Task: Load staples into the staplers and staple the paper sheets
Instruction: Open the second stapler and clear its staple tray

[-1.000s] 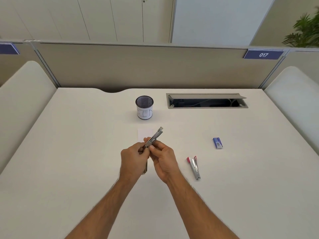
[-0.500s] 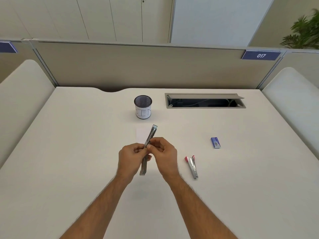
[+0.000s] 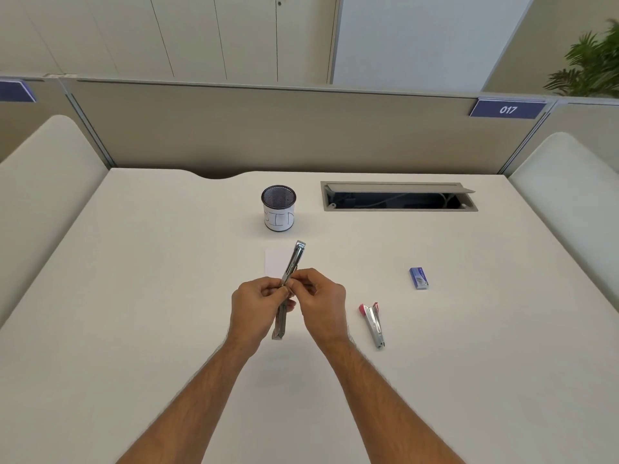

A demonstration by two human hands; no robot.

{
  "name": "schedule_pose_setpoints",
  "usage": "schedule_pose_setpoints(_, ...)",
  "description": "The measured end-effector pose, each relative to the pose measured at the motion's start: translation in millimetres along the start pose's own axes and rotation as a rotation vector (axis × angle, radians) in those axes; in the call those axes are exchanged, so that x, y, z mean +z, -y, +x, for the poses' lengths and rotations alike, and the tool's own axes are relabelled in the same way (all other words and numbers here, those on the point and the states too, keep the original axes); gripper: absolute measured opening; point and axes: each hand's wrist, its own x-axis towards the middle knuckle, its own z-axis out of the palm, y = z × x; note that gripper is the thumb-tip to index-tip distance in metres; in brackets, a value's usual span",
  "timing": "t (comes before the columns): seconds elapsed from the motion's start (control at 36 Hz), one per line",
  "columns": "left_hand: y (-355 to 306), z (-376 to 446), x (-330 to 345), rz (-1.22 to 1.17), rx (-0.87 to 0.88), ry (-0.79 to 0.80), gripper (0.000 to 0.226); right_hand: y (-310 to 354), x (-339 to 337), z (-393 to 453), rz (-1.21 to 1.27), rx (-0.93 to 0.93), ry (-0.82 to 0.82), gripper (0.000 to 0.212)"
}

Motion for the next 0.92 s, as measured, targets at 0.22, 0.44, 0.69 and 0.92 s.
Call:
schedule_pose_setpoints(0.22,2.9,2.7,-0.2,-0.055,-0.018,-0.008,0.016,-0.5,0.0,1.6,-0.118,-0.113,-0.022,0.013)
schedule_pose_setpoints(0.44,4.9,4.5,-0.5,-0.077,-0.029,0.0,0.016,-4.6,0.7,3.9,-0.203,-0.205,-0.021,0.012)
schedule_pose_setpoints(0.69,5.7,4.9,-2.1,-0.082,-0.026,0.017,0.011,-4.0,2.1,1.7,-0.103,-0.08,-0.044,0.008)
schedule_pose_setpoints(0.92,8.5,3.4,-3.2,-0.094,-0.029,0.024,0.012,-3.6,1.5,0.0,-0.052,-0.059,0.019,0.018)
